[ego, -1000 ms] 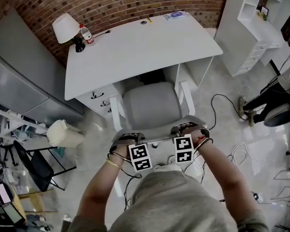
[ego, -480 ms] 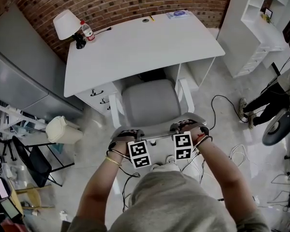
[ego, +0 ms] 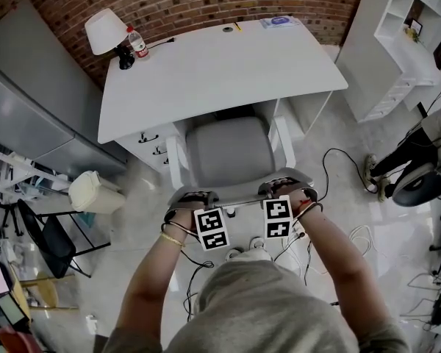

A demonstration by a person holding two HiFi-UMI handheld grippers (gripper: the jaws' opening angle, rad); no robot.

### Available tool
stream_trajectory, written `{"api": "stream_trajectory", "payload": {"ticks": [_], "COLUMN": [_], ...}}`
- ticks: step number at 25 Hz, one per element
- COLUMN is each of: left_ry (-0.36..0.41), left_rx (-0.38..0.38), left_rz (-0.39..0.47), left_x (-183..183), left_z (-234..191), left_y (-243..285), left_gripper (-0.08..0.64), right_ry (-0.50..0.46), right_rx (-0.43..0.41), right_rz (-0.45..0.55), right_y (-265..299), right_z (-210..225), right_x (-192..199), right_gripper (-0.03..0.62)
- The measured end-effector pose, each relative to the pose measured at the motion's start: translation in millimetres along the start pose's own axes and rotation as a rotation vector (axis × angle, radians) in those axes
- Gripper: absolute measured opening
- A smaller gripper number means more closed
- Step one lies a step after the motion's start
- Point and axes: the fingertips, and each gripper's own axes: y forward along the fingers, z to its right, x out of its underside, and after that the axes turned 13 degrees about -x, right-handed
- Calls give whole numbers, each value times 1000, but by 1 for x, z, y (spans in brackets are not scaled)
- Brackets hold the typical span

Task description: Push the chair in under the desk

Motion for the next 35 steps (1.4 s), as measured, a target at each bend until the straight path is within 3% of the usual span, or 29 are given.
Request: {"api": "stream_trajectory", "payload": {"ticks": [7,29,30,32,35], "left_ry": [-20,-44,-38,-19,-42], "left_rx": [2,-4,-1,-2,-42], "left_rz": [-15,-22,-23,-18,11], "left_x": [-8,-8,-9,-10,-11], "left_z": [-15,-13,-12,-9,-14], "left_y": [9,6,6,6,3], "left_gripper": [11,12,18,108,152], "right_ry": [-16,-15,-8,1,15], "right_rx": [-1,-2,-16,-30,-17], "right_rz": [-12,-10,-8,-7,-6], "right_y": [-1,-1,-1,-1,0], "right_z": [19,17,15,13,14], "right_x": [14,14,15,16,14], "right_gripper": [9,11,12,17,144]}}
